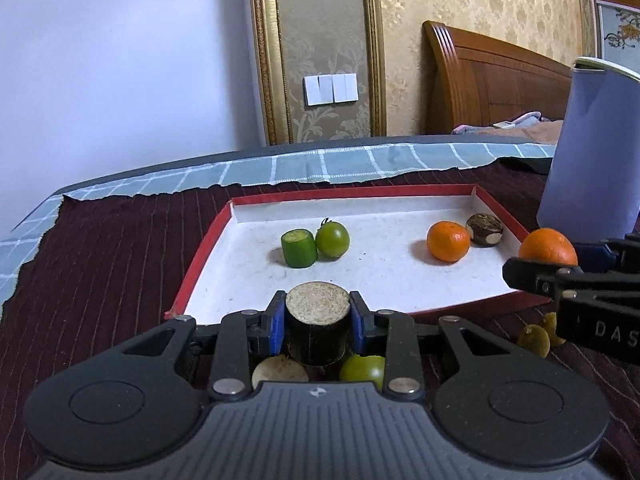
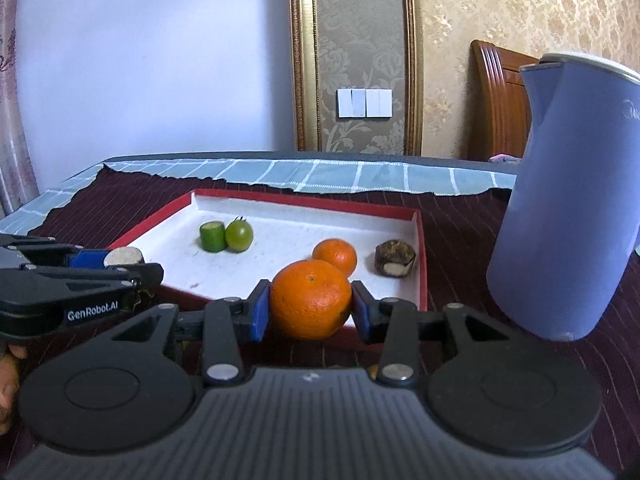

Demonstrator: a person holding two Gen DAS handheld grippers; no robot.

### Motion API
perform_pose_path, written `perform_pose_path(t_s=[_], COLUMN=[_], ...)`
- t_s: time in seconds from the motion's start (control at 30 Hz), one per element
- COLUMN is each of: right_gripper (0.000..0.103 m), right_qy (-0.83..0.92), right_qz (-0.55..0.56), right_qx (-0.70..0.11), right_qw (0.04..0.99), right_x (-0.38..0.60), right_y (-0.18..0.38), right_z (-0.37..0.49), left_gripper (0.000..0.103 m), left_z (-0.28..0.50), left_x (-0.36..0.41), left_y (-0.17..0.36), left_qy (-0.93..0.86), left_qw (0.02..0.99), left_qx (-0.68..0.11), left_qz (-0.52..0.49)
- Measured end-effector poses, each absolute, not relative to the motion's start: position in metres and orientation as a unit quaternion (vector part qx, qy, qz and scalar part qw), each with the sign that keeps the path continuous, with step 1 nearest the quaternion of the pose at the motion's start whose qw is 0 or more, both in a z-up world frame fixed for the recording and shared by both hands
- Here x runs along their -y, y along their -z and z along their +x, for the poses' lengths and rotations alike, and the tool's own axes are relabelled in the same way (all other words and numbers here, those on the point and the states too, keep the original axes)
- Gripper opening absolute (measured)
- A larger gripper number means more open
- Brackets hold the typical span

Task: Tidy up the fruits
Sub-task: 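Carry the cylinder piece in the left tool while the right tool carries the orange over the tray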

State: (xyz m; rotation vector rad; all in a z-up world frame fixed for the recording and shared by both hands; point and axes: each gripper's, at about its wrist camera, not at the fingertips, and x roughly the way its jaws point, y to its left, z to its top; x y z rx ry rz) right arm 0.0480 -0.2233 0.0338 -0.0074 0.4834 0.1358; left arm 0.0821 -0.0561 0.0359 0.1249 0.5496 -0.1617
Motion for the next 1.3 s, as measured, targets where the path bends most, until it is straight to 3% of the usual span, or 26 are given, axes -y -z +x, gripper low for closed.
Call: perform_pose_path(t_s=[1.3], right_gripper=[0.04], right_qy=[-0.056], right_qz=[-0.004], right_qx=[-0.27], right_qw=[0.961], right_x=[0.226], right_y=[-0.037], right_z=[0.115], left_gripper=[0.031], left_z=[0.149], left_x=[0.083], left_y=[-0.038], left_qy=[0.07], left_qw=[0.951], left_qx=[-0.288], left_qz=[0.093])
